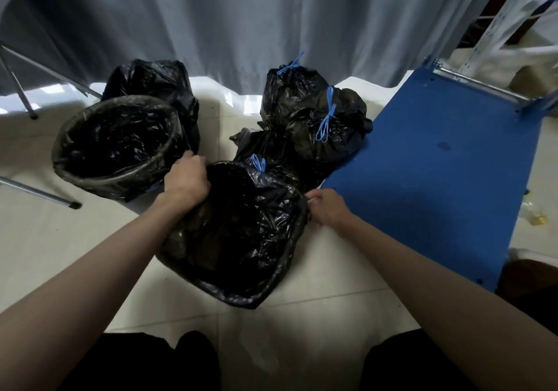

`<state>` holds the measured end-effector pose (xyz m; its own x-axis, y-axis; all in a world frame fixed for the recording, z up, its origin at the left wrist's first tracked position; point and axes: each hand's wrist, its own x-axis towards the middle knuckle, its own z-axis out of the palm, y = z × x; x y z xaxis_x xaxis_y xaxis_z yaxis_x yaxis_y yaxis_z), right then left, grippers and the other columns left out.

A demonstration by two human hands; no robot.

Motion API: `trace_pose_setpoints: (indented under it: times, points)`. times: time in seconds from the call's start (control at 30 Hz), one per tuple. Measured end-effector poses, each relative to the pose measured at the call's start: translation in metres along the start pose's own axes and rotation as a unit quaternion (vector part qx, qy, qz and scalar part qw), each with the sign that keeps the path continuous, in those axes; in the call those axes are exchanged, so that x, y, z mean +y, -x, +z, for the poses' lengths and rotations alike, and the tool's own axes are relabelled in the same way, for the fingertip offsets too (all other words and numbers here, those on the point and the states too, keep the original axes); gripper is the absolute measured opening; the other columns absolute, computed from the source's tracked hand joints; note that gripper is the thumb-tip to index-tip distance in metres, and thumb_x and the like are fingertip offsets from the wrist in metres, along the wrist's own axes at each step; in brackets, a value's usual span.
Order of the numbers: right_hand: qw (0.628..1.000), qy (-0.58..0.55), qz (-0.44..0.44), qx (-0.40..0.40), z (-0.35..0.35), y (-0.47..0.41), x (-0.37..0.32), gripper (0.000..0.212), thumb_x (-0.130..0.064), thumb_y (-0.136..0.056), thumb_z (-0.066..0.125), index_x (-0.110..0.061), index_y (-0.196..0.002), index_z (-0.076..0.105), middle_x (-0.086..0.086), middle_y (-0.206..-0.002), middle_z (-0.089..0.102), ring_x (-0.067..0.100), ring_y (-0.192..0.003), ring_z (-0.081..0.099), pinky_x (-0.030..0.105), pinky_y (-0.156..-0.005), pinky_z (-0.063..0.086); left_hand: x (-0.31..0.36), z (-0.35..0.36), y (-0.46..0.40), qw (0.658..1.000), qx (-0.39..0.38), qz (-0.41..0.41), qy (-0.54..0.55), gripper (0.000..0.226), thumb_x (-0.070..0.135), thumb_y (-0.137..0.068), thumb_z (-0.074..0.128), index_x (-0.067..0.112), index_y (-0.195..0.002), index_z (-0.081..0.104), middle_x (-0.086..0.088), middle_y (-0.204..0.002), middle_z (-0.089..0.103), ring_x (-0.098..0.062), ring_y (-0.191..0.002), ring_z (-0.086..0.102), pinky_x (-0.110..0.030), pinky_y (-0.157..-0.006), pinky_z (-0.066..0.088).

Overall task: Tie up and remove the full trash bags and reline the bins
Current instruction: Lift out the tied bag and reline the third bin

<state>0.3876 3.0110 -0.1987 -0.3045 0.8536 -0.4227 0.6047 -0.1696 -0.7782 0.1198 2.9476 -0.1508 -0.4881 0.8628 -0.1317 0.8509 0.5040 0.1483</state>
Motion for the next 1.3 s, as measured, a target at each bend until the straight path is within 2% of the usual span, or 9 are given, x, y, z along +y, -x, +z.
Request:
trace_pose_setpoints:
  times: [0.13,0.23,0.3,0.37,0.43,0.57,0.87,1.1,1.3]
  points:
    - [0.997,0.060,-0.029,-0.048,0.004,0.003,-0.003,0.039,0.006,-0.090,0.051,-0.017,-0.061,0.063,0.000,-0.055,0.052,0.002,-0.038,0.047,0.015,-0.041,0.041,0.016,0.000,0.002,0.993,0.082,0.087,-0.013,0.029,-0.001,-0.083,0.055,0.015,-0.103,0.070,-0.010,-0.105,0.056,-0.040,-0.101,0.058,-0.043,-0.070,0.047]
    - [0.994,0.078,-0.026,-0.073,0.006,0.002,-0.006,0.039,0.004,-0.093,0.048,-0.020,-0.066,0.063,-0.004,-0.060,0.055,0.007,-0.052,0.050,0.015,-0.047,0.039,0.024,-0.001,0.001,0.989,0.095,0.102,-0.045,0.021,0.005,-0.084,0.057,0.015,-0.096,0.072,-0.010,-0.099,0.060,-0.041,-0.095,0.060,-0.039,-0.066,0.041]
    - [0.994,-0.052,0.011,-0.092,0.004,-0.002,-0.008,0.029,0.001,-0.094,0.050,-0.014,-0.077,0.067,-0.002,-0.066,0.058,0.007,-0.056,0.052,0.014,-0.048,0.041,0.026,-0.001,0.000,0.987,0.104,0.108,-0.056,0.019,0.008,-0.085,0.058,0.015,-0.095,0.072,-0.009,-0.098,0.061,-0.041,-0.093,0.061,-0.038,-0.065,0.041]
    - [0.958,-0.242,0.077,-0.134,-0.003,-0.009,-0.004,0.016,-0.004,-0.097,0.053,-0.011,-0.096,0.068,-0.002,-0.075,0.063,0.007,-0.064,0.056,0.015,-0.055,0.044,0.024,0.001,0.000,0.985,0.115,0.112,-0.064,0.019,0.007,-0.085,0.058,0.015,-0.094,0.073,-0.007,-0.098,0.061,-0.039,-0.092,0.061,-0.037,-0.062,0.039]
    - [0.930,-0.308,0.126,-0.160,-0.011,-0.013,0.007,0.016,-0.007,-0.099,0.052,-0.018,-0.091,0.062,-0.005,-0.069,0.060,0.007,-0.061,0.052,0.017,-0.057,0.041,0.020,0.001,-0.001,0.985,0.120,0.102,-0.068,0.019,0.008,-0.083,0.060,0.016,-0.095,0.072,-0.006,-0.096,0.061,-0.039,-0.091,0.061,-0.036,-0.062,0.038]
    - [0.967,-0.125,0.183,-0.126,-0.015,0.001,0.024,0.034,0.005,-0.096,0.040,-0.013,-0.069,0.050,0.000,-0.058,0.045,0.009,-0.052,0.037,0.020,-0.050,0.032,0.016,0.002,-0.003,0.988,0.114,0.088,-0.061,0.021,0.009,-0.082,0.062,0.020,-0.096,0.073,-0.005,-0.096,0.062,-0.039,-0.091,0.062,-0.035,-0.061,0.037]
    - [0.959,-0.167,0.168,-0.157,-0.016,0.023,0.008,0.014,-0.018,-0.102,0.049,-0.012,-0.092,0.056,0.001,-0.066,0.055,0.012,-0.055,0.047,0.022,-0.052,0.039,0.016,-0.006,-0.004,0.994,0.086,0.044,-0.051,0.024,0.006,-0.080,0.059,0.015,-0.097,0.073,-0.015,-0.105,0.064,-0.044,-0.095,0.060,-0.042,-0.072,0.046]
    - [0.943,-0.171,0.173,-0.226,-0.013,0.041,0.027,0.004,-0.003,-0.093,0.062,-0.007,-0.094,0.062,-0.004,-0.058,0.056,0.006,-0.053,0.045,0.017,-0.052,0.036,0.009,-0.008,0.004,0.996,0.065,-0.008,-0.059,0.026,0.006,-0.080,0.061,0.009,-0.104,0.070,-0.021,-0.104,0.063,-0.046,-0.098,0.059,-0.043,-0.074,0.047]
    - [0.971,-0.173,0.165,0.013,-0.016,0.043,0.065,0.008,0.004,-0.091,0.061,-0.005,-0.092,0.061,0.008,-0.073,0.062,0.015,-0.059,0.059,0.023,-0.055,0.052,0.005,-0.012,0.014,0.998,0.047,-0.050,-0.017,0.030,0.013,-0.077,0.067,0.007,-0.106,0.070,-0.022,-0.103,0.065,-0.047,-0.099,0.061,-0.045,-0.080,0.052]
